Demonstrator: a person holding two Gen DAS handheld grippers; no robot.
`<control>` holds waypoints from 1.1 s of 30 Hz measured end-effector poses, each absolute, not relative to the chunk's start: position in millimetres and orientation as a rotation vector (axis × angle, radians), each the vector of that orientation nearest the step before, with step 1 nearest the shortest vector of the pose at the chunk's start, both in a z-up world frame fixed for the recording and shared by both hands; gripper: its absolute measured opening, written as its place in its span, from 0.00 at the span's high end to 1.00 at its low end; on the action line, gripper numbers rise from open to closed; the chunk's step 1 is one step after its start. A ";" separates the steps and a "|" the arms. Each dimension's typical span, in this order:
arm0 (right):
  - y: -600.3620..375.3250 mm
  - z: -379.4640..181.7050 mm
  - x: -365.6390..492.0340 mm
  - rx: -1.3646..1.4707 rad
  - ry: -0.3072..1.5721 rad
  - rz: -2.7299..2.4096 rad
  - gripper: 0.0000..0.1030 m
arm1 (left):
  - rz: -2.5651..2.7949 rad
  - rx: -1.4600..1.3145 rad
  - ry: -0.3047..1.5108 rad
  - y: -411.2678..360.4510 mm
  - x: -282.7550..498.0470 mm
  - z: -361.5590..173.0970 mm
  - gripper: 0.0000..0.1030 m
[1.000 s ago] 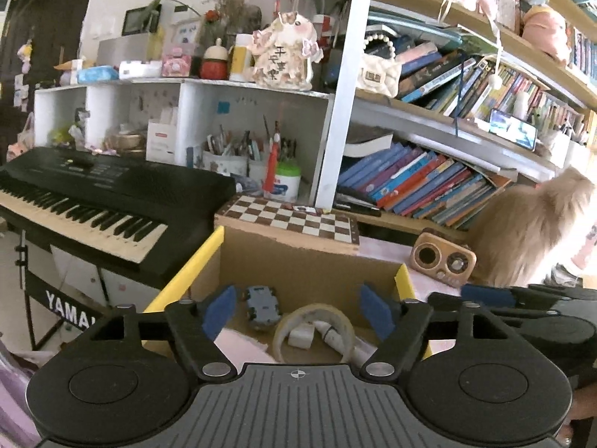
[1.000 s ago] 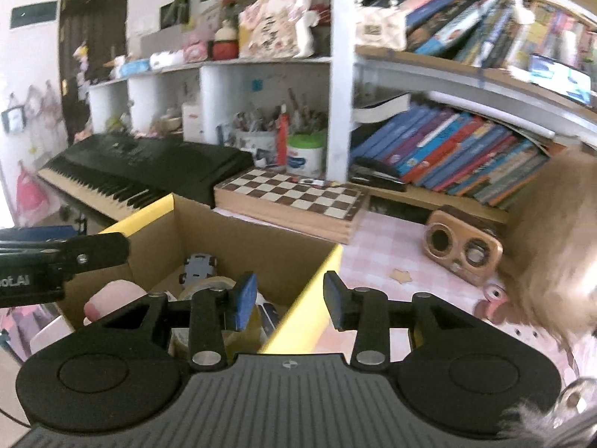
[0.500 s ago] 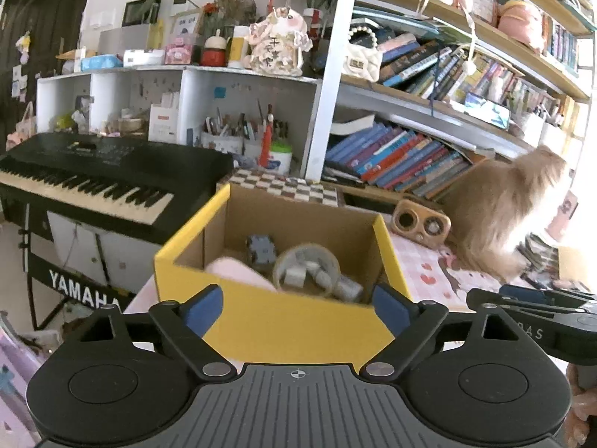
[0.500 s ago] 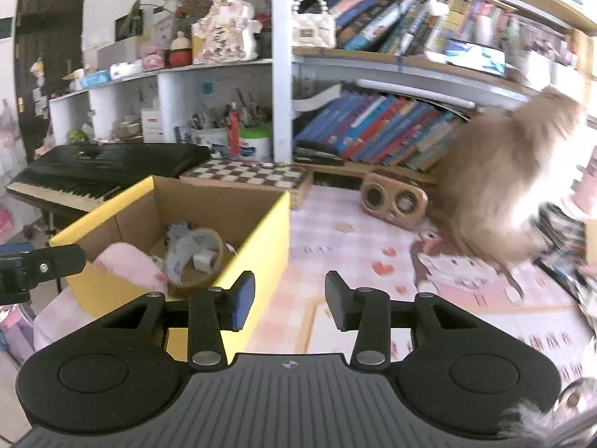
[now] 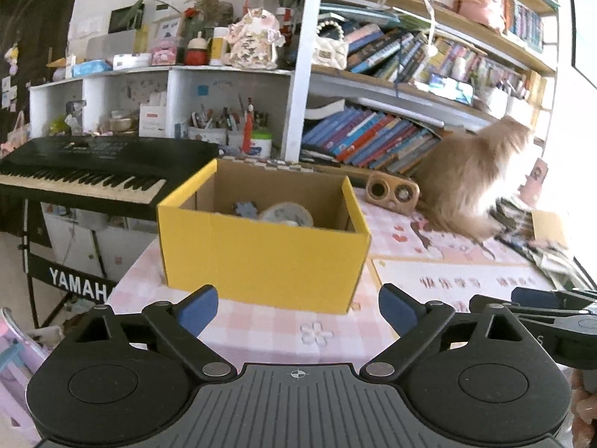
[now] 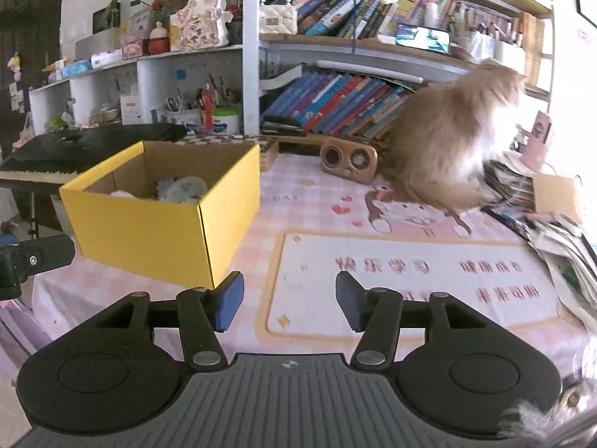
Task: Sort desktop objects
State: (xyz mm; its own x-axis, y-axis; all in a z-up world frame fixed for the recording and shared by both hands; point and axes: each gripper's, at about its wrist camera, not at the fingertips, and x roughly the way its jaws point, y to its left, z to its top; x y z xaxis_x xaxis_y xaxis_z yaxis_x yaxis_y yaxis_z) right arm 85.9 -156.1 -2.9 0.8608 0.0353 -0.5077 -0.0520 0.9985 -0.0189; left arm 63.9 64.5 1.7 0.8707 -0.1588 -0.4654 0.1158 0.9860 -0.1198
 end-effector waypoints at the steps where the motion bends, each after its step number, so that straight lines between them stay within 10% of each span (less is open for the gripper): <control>1: -156.5 -4.6 80.6 -0.033 0.536 0.040 0.48 | -0.145 -0.082 0.498 63.3 60.6 0.4 0.06; 33: -171.8 -25.2 37.7 0.015 0.653 -0.018 0.16 | -0.160 0.004 0.629 42.8 46.9 -18.8 0.00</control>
